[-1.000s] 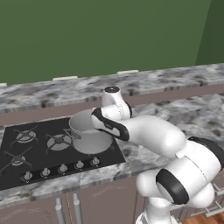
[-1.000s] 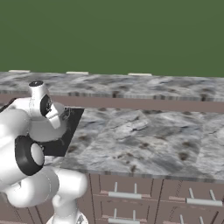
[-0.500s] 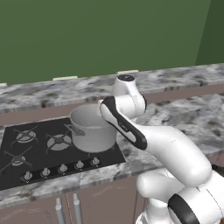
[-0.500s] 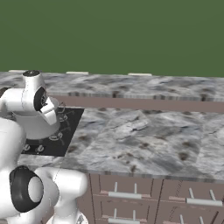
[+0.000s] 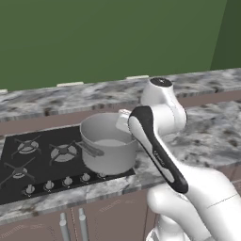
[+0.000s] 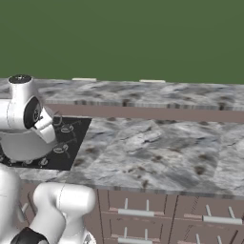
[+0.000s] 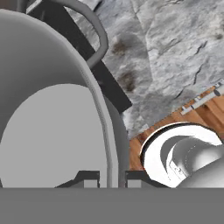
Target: Move the pot and pan from the stove into the sink.
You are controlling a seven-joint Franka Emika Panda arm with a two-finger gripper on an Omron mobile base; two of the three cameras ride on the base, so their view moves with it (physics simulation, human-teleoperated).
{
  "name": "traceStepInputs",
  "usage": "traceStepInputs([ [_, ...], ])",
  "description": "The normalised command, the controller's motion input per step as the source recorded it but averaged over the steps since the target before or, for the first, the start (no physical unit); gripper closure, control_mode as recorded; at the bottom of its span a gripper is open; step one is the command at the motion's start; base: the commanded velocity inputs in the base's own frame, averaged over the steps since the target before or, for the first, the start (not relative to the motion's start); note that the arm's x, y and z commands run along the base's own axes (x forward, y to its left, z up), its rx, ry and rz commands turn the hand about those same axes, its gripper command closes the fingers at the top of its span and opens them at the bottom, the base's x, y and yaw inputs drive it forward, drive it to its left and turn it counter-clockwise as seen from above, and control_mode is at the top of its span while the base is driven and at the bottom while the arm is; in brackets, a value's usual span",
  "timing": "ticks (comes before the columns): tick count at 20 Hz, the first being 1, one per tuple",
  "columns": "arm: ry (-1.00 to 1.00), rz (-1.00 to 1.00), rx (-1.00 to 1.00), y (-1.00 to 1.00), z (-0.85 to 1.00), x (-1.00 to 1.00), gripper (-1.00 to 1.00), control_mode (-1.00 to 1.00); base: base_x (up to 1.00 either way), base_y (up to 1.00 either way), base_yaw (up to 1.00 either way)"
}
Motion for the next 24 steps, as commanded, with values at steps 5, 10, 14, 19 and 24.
traceStepInputs([
  [5, -0.05, 0.13, 0.01, -0.33, 0.24, -1.0, 1.0, -1.0, 0.0, 0.0, 0.0],
  [10, -0.08, 0.13, 0.0, -0.22, 0.04, -0.71, 1.0, -1.0, 0.0, 0.0, 0.0],
  [14, 0.0, 0.0, 0.0, 0.0, 0.0, 0.0, 1.0, -1.0, 0.0, 0.0, 0.0],
  [19, 0.0, 0.0, 0.0, 0.0, 0.0, 0.0, 1.0, -1.0, 0.0, 0.0, 0.0],
  [24, 0.0, 0.0, 0.0, 0.0, 0.0, -0.02, 1.0, 1.0, -0.27, 0.0, 0.16],
])
